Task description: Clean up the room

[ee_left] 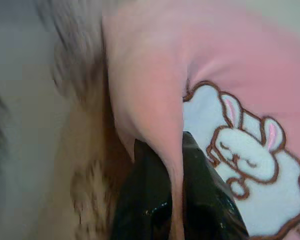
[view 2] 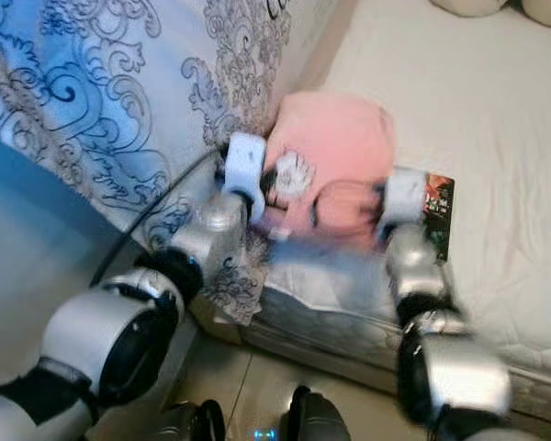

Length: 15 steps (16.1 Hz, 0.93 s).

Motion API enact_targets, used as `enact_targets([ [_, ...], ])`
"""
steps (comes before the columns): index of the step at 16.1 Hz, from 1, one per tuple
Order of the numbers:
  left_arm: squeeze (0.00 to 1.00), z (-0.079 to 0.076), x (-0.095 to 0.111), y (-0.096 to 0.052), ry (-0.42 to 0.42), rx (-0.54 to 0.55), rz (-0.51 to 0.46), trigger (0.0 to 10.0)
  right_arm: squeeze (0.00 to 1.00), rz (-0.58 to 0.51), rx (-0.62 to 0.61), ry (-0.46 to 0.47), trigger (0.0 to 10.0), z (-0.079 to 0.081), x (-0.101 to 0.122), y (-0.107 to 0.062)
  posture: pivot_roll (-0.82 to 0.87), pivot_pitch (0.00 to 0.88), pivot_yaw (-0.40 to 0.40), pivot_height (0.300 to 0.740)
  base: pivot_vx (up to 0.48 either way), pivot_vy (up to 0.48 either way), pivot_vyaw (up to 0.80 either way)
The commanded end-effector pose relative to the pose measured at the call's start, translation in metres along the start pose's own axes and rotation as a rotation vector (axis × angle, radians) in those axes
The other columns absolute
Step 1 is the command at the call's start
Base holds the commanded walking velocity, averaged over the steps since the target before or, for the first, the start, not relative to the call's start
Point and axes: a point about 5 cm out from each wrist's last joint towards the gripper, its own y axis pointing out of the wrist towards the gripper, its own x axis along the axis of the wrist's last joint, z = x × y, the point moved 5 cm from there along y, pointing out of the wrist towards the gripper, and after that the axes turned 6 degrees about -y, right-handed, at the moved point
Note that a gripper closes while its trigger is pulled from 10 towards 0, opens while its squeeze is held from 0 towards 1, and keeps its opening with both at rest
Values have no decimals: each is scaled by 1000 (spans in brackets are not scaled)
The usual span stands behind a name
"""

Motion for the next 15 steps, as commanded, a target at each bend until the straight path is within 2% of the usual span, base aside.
enact_targets([
  [1,0,-19,-27,-4,-4,-26,65,10000,0,183,-39,54,10000,-7,-51,-13,-156,221,11,740,0,0,0],
  [2,0,-23,-23,-3,18,-41,51,10000,188,195,-34,53,10000,-3,-56,-15,-159,225,10,740,0,0,0],
  [3,588,-24,-17,-2,25,-51,35,10000,1000,184,-38,56,10000,-2,-54,-15,-159,225,10,740,0,0,0],
  [4,1000,-24,-11,-1,41,-54,17,10000,1000,171,-35,66,10000,-1,-51,-14,-164,226,7,740,0,0,0],
  [6,1000,-19,5,1,58,-46,-30,10000,1000,135,-14,95,10000,6,-41,-11,-164,218,7,740,0,0,0],
  [8,1000,-14,19,1,113,-60,-79,10000,1000,71,-12,158,10000,10,-29,-9,-144,193,0,740,0,0,0],
  [11,1000,-4,28,1,117,-50,-114,10000,1000,-4,-13,142,10000,13,-23,-12,-126,164,0,740,0,0,0],
  [12,1000,2,37,0,69,-54,-158,10000,1000,-65,-42,138,10000,5,-20,-17,-114,135,-6,740,0,0,0],
  [15,1000,17,45,-5,11,-48,-227,10000,1000,-161,-75,75,10000,-8,-11,-26,-101,80,-9,740,0,0,0],
])
